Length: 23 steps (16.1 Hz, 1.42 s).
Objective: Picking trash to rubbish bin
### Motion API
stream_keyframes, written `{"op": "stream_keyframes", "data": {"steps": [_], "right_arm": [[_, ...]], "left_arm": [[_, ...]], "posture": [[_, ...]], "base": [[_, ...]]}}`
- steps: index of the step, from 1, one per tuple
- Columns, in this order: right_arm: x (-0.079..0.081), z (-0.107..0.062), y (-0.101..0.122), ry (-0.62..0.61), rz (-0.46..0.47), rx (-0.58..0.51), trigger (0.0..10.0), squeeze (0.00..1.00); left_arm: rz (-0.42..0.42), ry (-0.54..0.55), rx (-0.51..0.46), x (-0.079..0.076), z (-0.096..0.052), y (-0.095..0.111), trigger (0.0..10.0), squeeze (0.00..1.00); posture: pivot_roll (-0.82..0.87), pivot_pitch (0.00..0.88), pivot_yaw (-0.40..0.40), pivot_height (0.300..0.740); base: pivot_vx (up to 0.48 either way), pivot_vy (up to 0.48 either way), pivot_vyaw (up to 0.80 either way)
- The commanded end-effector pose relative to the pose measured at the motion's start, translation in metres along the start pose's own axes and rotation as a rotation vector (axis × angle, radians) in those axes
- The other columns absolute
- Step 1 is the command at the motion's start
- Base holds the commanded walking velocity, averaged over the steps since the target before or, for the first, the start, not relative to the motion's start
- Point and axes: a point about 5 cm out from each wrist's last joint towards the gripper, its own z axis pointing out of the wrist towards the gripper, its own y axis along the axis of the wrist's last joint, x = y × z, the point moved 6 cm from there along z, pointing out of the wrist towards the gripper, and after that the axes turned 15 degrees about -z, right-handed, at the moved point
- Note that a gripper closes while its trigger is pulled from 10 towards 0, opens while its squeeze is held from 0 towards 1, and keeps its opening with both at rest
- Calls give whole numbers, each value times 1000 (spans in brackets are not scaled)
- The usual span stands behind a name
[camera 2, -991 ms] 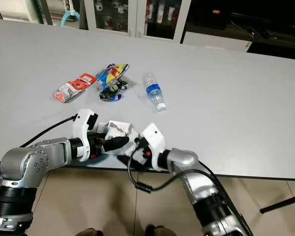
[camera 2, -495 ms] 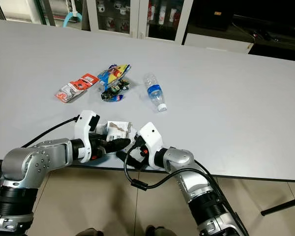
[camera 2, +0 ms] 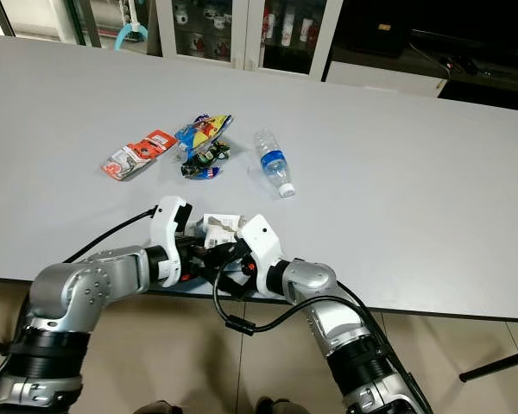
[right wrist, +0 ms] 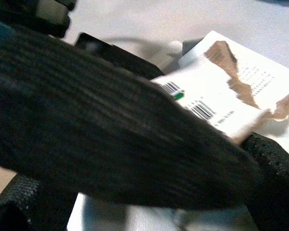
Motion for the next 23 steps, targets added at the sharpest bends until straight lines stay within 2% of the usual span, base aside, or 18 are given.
{"op": "stream_keyframes", "data": {"steps": [1,2,4,11,15,23], "right_arm": [[-2,-1,10,0,-13,-29,10000,0],[-2,-2,9,-1,-10,-30,10000,0],[-2,-3,9,-1,-7,-32,10000,0],[-4,-4,7,-7,2,-27,10000,0],[-12,-6,2,-43,6,-4,10000,0],[-13,-6,2,-42,4,-7,10000,0]], "left_arm": [[10,-4,-4,-5,5,3,10000,0],[7,0,-9,-4,6,4,9765,0],[4,3,-18,-3,6,5,0,0],[7,15,-38,0,1,9,0,0],[4,23,-49,2,-2,11,0,0],[-4,24,-63,3,-3,13,0,0]], "posture": [[-63,90,-114,740],[-63,91,-113,740],[-62,94,-114,740],[-61,96,-117,740],[-60,97,-120,740],[-59,94,-123,740]], "base": [[0,0,0],[0,0,0],[0,0,0],[0,0,0],[0,0,0],[0,0,0]]}}
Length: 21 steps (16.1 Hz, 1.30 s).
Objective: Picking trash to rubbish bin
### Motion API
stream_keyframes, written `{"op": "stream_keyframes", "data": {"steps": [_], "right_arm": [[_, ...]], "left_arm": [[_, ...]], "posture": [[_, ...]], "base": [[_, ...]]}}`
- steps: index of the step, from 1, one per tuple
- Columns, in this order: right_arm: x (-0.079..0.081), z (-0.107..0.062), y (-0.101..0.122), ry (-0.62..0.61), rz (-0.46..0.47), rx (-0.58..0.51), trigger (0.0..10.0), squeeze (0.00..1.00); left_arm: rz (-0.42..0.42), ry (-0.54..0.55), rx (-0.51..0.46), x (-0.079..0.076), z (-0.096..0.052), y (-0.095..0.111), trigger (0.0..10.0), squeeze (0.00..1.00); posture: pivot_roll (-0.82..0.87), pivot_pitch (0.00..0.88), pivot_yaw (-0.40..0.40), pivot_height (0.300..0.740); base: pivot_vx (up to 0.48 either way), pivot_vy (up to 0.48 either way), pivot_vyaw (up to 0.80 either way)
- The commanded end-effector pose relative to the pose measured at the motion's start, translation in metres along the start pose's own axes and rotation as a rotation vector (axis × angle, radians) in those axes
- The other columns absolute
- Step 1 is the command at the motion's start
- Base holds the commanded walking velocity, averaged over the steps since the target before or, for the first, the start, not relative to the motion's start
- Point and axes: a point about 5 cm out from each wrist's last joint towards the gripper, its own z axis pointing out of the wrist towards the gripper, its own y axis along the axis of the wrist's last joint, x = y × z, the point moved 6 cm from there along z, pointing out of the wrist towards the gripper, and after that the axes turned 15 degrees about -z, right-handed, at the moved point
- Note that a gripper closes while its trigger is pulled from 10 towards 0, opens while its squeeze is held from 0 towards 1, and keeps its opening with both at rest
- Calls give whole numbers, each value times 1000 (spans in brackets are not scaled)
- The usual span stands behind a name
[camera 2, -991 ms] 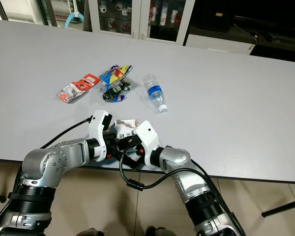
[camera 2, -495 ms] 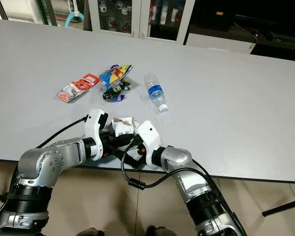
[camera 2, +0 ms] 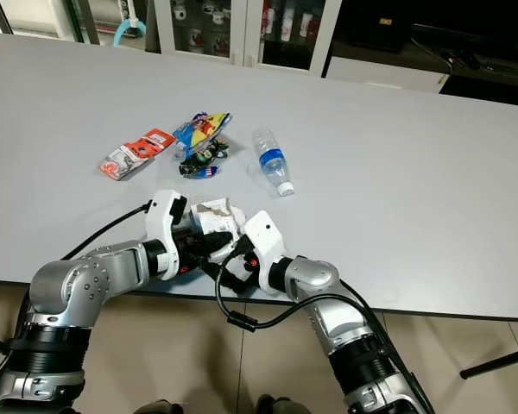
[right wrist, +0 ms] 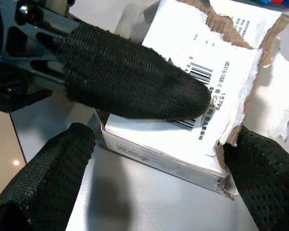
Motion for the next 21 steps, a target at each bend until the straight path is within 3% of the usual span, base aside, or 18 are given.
{"op": "stream_keyframes", "data": {"steps": [1,4,7,8,9,10,11,15,17,21], "right_arm": [[-8,-3,0,-23,0,3,10000,0],[-16,-6,-2,-57,-3,13,10000,0],[-61,-17,-5,-299,-1,51,10000,0],[-76,-23,-2,-385,5,40,10000,0],[-81,-26,0,-413,4,31,10000,0],[-88,-29,2,-453,10,19,10000,0],[-101,-36,6,-528,24,0,10000,0],[-120,-46,17,-651,40,-61,10000,0],[-136,-59,25,-772,53,-112,10000,0],[-153,-81,50,-940,27,-232,10000,0]], "left_arm": [[7,-11,-3,-5,0,0,0,0],[6,-16,-8,-7,-2,0,0,0],[31,-3,-30,-7,-6,1,0,0],[47,-8,-48,-9,-7,4,5882,0],[51,-9,-57,-10,-7,5,5882,0],[53,-7,-65,-10,-8,6,10000,0],[57,-1,-67,-9,-8,7,10000,0],[87,8,-73,-11,-9,7,10000,0],[156,16,-155,-18,-12,24,10000,0],[359,-7,-465,-58,-25,76,10000,0]], "posture": [[-58,95,-123,740],[-56,95,-124,740],[-55,94,-124,740],[-52,93,-126,740],[-51,93,-126,740],[-53,93,-126,740],[-52,92,-126,740],[-51,90,-125,740],[-52,90,-125,740],[-50,89,-127,740]], "base": [[0,0,0],[0,0,0],[0,0,0],[0,0,0],[0,0,0],[0,0,0],[0,0,0],[0,0,0],[0,0,0],[0,0,0]]}}
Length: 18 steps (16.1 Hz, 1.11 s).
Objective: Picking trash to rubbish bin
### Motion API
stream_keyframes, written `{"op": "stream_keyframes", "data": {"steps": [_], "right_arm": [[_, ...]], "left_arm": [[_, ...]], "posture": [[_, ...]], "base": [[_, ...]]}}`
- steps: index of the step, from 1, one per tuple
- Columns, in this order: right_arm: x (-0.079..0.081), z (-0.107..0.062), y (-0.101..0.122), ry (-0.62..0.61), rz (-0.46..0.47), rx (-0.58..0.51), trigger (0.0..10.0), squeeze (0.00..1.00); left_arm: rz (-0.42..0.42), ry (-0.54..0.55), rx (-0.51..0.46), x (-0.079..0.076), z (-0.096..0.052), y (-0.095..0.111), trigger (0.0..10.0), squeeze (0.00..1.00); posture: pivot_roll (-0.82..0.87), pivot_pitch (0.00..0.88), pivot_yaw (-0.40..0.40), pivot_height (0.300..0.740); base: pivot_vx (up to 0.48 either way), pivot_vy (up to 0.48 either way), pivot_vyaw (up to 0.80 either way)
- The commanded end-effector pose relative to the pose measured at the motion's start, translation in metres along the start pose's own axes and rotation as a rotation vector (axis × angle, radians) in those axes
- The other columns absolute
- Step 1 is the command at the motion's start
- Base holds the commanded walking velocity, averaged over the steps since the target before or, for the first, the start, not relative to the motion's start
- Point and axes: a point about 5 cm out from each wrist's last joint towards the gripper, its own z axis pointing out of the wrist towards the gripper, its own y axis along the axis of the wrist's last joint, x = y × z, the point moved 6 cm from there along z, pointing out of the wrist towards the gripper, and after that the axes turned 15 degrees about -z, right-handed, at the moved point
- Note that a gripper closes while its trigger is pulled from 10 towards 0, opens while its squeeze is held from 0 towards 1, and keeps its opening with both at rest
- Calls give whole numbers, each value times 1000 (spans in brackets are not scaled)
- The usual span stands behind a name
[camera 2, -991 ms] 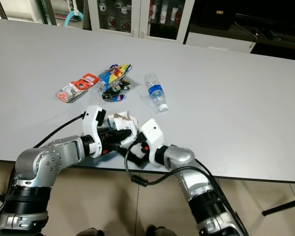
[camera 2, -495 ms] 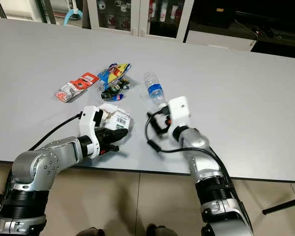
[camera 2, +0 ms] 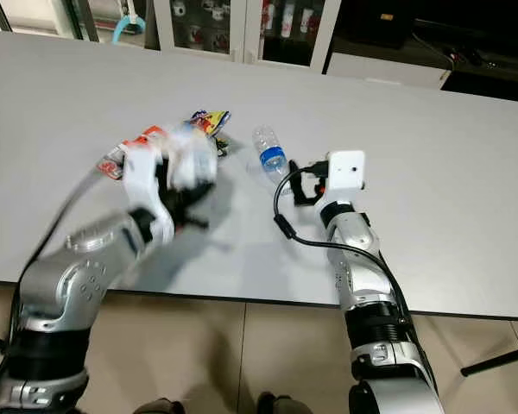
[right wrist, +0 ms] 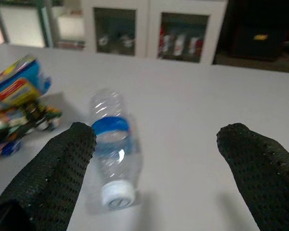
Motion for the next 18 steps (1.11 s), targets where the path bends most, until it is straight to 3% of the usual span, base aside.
{"op": "stream_keyframes", "data": {"steps": [1,3,4,8,11,13,18], "right_arm": [[-14,3,15,-71,6,-56,10000,0],[-18,3,21,-104,4,-83,10000,0],[-20,2,25,-136,12,-104,10000,0],[-16,0,29,-168,19,-128,10000,0],[-22,-3,34,-227,-5,-152,10000,0],[-26,-5,36,-259,-39,-161,10000,0],[-36,-9,33,-319,-58,-151,10000,0]], "left_arm": [[82,-25,-95,-17,3,18,10000,0],[100,-6,-195,-21,3,34,10000,0],[165,40,-290,-20,3,47,10000,0],[285,229,-471,-3,-4,66,10000,0],[443,312,-517,6,6,74,10000,0],[465,321,-516,9,9,71,10000,0],[502,411,-525,38,8,72,10000,0]], "posture": [[-49,87,-125,740],[-50,83,-122,740],[-50,79,-120,740],[-52,57,-113,740],[-51,36,-106,740],[-54,22,-98,740],[-55,0,-96,740]], "base": [[0,0,0],[0,0,0],[0,0,0],[0,0,0],[0,0,0],[0,0,0],[0,0,0]]}}
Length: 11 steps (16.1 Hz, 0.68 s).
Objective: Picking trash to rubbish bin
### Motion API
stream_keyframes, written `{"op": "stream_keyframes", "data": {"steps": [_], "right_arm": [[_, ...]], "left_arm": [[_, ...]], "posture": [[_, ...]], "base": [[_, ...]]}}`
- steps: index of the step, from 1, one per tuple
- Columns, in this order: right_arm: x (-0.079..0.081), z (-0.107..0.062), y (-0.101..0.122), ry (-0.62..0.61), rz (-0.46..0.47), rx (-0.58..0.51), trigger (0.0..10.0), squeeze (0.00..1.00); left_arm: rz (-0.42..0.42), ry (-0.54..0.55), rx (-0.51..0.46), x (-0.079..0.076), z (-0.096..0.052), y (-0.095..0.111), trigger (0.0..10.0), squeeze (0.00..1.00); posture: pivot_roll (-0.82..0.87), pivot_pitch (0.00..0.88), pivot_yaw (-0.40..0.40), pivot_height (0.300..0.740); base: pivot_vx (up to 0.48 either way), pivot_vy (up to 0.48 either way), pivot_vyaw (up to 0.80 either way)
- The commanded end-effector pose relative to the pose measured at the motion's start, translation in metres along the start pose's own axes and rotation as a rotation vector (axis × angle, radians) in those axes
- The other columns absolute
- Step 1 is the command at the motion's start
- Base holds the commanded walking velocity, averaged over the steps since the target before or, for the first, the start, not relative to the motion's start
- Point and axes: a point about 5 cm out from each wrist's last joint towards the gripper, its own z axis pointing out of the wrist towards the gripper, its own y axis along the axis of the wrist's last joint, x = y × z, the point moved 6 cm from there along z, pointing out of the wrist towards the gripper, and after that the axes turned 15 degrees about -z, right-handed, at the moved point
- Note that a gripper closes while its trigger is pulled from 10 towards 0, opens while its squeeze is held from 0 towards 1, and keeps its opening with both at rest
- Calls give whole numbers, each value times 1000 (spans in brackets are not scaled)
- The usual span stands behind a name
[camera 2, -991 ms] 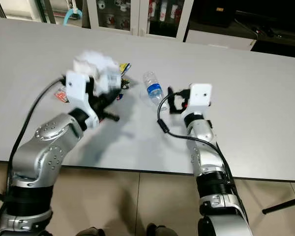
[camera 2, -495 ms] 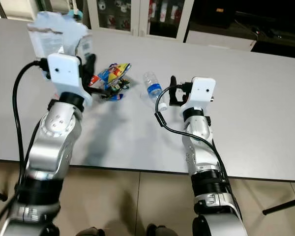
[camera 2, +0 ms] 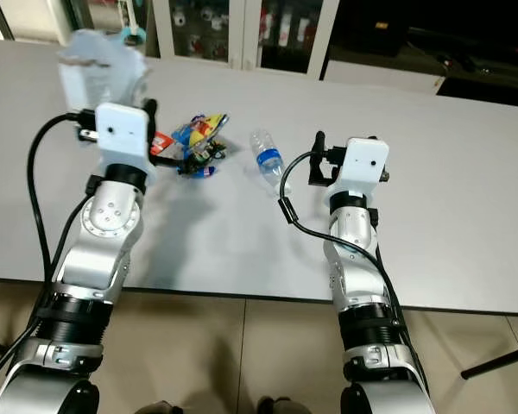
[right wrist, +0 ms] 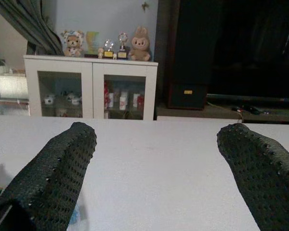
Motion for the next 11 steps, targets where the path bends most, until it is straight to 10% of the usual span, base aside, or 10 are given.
{"op": "stream_keyframes", "data": {"steps": [1,11], "right_arm": [[-11,3,4,-36,-17,-17,10000,0],[-14,6,0,-49,-15,6,10000,0]], "left_arm": [[16,10,-23,1,4,5,10000,0],[1,62,-13,7,4,-9,10000,0]], "posture": [[-49,0,-98,740],[-58,21,-103,740]], "base": [[0,0,0],[0,0,0]]}}
